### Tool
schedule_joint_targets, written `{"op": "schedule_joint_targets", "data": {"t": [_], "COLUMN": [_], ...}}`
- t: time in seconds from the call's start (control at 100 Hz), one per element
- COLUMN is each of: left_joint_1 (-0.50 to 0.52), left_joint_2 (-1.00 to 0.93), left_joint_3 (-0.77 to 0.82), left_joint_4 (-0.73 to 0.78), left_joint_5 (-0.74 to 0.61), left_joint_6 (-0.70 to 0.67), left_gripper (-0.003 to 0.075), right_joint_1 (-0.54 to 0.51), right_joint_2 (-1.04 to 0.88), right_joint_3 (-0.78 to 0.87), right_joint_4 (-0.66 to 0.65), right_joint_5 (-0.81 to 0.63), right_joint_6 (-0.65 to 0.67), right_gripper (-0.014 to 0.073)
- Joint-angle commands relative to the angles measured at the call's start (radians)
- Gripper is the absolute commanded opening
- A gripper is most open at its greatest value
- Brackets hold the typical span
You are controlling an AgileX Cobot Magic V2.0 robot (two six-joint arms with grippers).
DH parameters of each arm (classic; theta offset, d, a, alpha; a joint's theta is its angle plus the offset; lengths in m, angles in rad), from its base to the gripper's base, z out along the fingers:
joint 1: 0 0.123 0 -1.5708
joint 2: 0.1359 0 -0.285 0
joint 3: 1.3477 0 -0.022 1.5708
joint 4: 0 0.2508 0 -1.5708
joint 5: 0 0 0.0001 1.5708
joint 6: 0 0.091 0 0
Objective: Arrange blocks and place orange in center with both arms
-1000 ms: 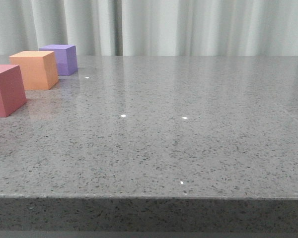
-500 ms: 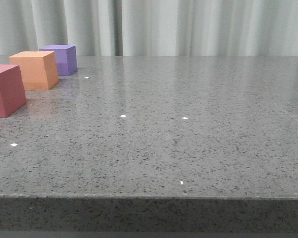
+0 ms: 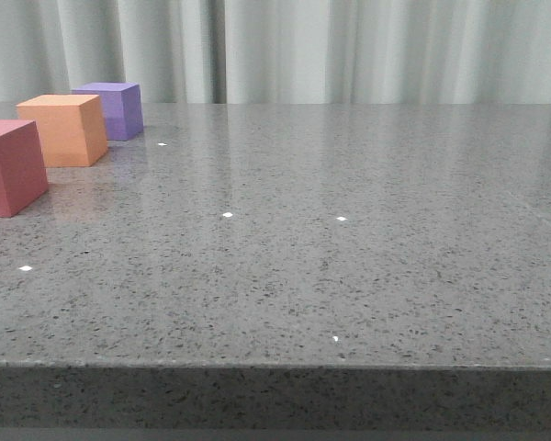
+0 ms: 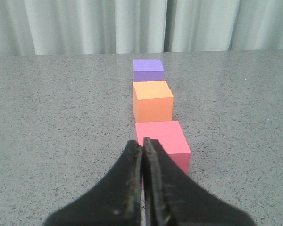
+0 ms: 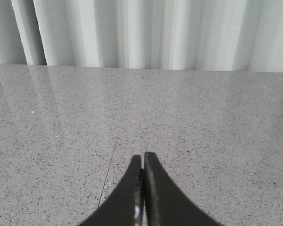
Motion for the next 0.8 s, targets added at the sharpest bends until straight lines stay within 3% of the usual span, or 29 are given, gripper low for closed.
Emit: {"op": "schedule_joint_targets", "data": {"t": [0.0,0.25,0.43,0.6,0.79], "left_joint_1": [0.004,0.005,0.022,0.098,0.193], "left_joint_2": [0.004,0.004,-0.03,-0.136,-0.286], "left_joint_3": [-0.026,-0.024,0.019,0.146,0.283], "left_joint_4": [-0.005,0.009,0.015,0.015,0.013], "left_joint_5": [-0.085,-0.096,-0.21,-0.302,-0.318], "left_joint_6": [-0.004,-0.004,-0.004,-0.004,-0.004], "left_gripper": [-0.002,-0.002,-0.002,-0.002,-0.002], "right_joint_1": [-0.008,-0.008,-0.008,-0.008,-0.008], "right_joint_2": [0.001,0.001,0.001,0.001,0.001], "right_joint_3": [-0.024,-0.024,-0.024,-0.024,-0.024], "right_joint_4": [-0.016,-0.016,-0.016,-0.016,-0.016], "right_joint_5": [-0.074,-0.074,-0.074,-0.074,-0.074], "right_joint_6": [-0.006,-0.006,-0.006,-0.006,-0.006], "right_gripper": [-0.0069,-0.0069,-0.0069,-0.0069,-0.0069]}}
